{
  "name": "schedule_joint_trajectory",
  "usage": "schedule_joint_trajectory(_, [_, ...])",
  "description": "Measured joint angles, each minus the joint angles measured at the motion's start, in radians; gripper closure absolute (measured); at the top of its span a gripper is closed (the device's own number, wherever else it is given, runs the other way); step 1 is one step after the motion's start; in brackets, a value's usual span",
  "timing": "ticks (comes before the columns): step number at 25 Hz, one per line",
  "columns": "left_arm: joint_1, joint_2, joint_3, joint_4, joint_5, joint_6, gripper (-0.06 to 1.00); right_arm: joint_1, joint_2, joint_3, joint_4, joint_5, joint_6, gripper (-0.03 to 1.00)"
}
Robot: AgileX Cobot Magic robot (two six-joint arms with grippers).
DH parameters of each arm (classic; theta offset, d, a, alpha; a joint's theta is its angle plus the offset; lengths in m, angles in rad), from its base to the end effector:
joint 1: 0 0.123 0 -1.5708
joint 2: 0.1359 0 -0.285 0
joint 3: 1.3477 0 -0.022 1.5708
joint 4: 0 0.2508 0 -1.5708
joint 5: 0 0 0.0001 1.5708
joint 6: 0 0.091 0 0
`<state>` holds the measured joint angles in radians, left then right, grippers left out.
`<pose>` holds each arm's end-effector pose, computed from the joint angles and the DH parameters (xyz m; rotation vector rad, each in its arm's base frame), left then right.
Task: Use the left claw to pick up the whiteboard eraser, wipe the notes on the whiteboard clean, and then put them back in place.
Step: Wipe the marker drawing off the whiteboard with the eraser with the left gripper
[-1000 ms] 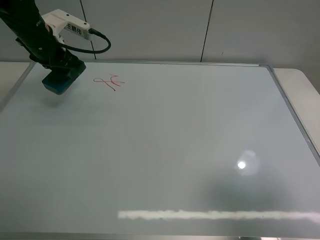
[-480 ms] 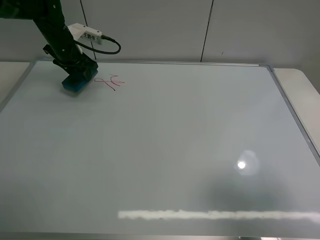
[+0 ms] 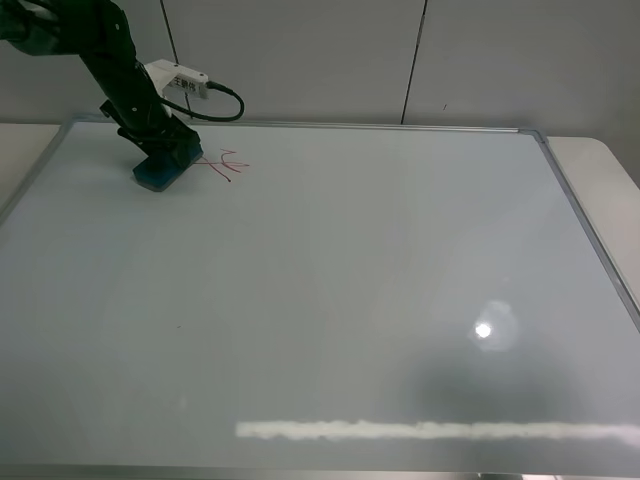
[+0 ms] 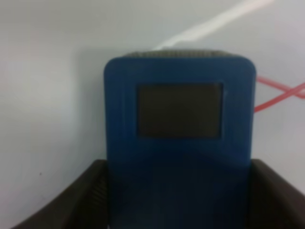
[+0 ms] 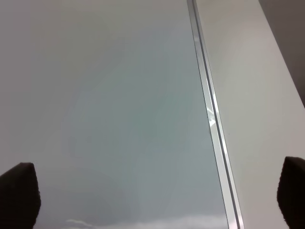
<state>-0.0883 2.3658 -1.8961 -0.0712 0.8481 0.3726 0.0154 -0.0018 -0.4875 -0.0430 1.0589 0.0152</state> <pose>0.4975 -0.0489 0.1343 0.5870 2.7340 -0.0171 -0.0036 -0.0035 0.2740 0.0015 2.0526 -0.0326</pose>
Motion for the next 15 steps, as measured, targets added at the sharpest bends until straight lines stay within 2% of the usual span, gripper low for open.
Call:
schedule_joint_trajectory(5, [-0.05, 0.015, -0.008, -0.129, -0.002, 0.046, 0.39, 0.0, 0.0, 0.0, 0.0, 0.0, 0.0, -0.03])
schedule_joint_trajectory(13, [-0.235, 0.023, -0.009, -0.163, -0.017, 0.049, 0.39, 0.0, 0.0, 0.0, 0.0, 0.0, 0.0, -0.03])
schedule_joint_trajectory(15, [-0.259, 0.028, -0.009, -0.168, -0.03, 0.044, 0.39, 0.0, 0.0, 0.0, 0.0, 0.0, 0.0, -0.03])
